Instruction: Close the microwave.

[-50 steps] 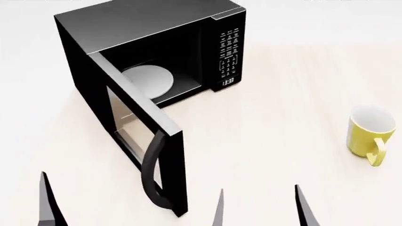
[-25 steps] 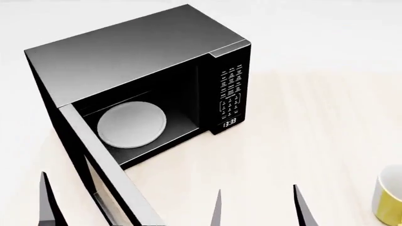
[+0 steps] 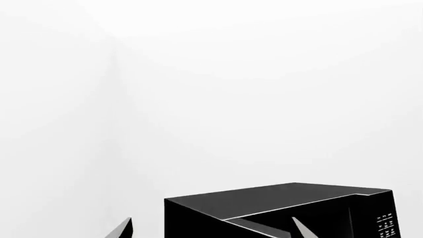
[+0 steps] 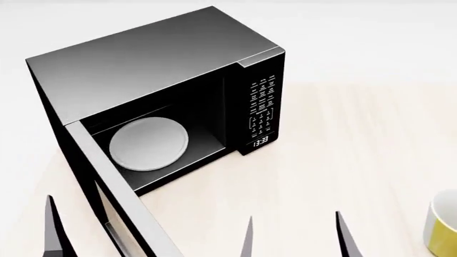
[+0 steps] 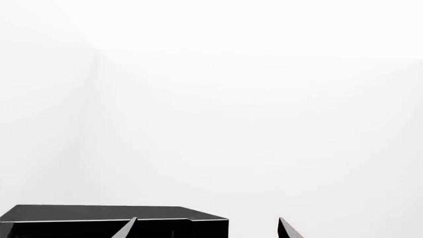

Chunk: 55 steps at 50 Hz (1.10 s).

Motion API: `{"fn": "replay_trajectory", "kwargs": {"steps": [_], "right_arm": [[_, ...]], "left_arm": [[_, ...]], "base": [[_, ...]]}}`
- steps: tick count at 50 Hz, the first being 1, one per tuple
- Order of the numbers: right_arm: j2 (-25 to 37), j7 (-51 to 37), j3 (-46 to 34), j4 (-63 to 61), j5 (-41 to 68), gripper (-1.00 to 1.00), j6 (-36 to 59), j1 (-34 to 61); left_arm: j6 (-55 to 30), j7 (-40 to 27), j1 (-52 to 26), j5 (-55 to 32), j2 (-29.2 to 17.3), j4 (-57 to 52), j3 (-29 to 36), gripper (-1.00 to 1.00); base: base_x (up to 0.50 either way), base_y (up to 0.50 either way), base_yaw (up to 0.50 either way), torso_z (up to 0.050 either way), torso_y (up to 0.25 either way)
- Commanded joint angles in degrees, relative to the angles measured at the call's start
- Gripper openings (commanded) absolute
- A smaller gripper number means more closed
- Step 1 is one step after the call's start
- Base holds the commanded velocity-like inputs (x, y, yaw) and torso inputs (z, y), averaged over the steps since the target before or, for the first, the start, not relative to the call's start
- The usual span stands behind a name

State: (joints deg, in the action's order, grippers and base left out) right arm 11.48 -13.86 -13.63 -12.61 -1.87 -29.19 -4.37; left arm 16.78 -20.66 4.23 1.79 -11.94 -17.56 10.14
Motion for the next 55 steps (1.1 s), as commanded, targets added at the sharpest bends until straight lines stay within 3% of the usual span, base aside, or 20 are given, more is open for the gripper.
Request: {"fn": "replay_trajectory", "kwargs": {"steps": [1, 4, 5, 13, 20, 28, 35, 43, 55], "right_arm": [[0.3, -0.7, -0.2, 0.4, 0.0, 1.0, -1.5, 0.0], [0.4, -0.8, -0.2, 0.5, 0.5, 1.0, -1.1, 0.1], [0.4, -0.8, -0.2, 0.6, 0.6, 1.0, -1.0, 0.2], [0.6, -1.1, -0.5, 1.5, 0.6, 1.0, -1.1, 0.5], [0.8, -1.3, -0.7, 1.8, 0.6, 1.0, -1.2, 0.5], [1.0, -1.5, -1.2, 2.3, 0.5, 1.0, -1.3, 0.5], [1.1, -1.6, -1.5, 2.1, 0.6, 1.0, -1.0, 0.5], [1.3, -1.8, -1.7, 2.7, 1.0, 1.0, -1.3, 0.8], [1.6, -1.9, -2.3, 3.2, 1.2, 1.0, -1.7, 0.7]], "left_arm": [[-2.1, 0.0, -0.6, -3.0, -0.9, -1.4, -1.2, 1.0], [-5.0, 1.9, -1.0, -8.6, -2.8, -3.2, -2.6, 1.0], [-8.1, 4.0, -1.1, -14.1, -5.0, -5.1, -3.4, 1.0], [-16.1, 11.6, -0.4, -26.5, -16.6, -9.3, -8.1, 1.0], [-17.9, 13.9, -0.5, -28.8, -21.2, -7.7, -10.6, 1.0], [-19.2, 23.1, -0.7, -32.6, -26.9, -3.6, -9.4, 1.0], [-18.0, 27.9, -1.1, -31.9, -28.2, -0.5, -7.3, 1.0], [-18.4, 38.1, -6.8, -34.3, -30.4, 5.9, -3.6, 1.0], [-17.5, 45.3, -10.3, -30.8, -30.4, 9.1, 2.2, 1.0]], "base": [[0.0, 0.0, 0.0, 0.0, 0.0], [0.0, 0.0, 0.0, 0.0, 0.0], [0.0, 0.0, 0.0, 0.0, 0.0], [0.0, 0.0, 0.0, 0.0, 0.0], [0.0, 0.0, 0.0, 0.0, 0.0], [0.0, 0.0, 0.0, 0.0, 0.0], [0.0, 0.0, 0.0, 0.0, 0.0], [0.0, 0.0, 0.0, 0.0, 0.0], [0.0, 0.0, 0.0, 0.0, 0.0]]}}
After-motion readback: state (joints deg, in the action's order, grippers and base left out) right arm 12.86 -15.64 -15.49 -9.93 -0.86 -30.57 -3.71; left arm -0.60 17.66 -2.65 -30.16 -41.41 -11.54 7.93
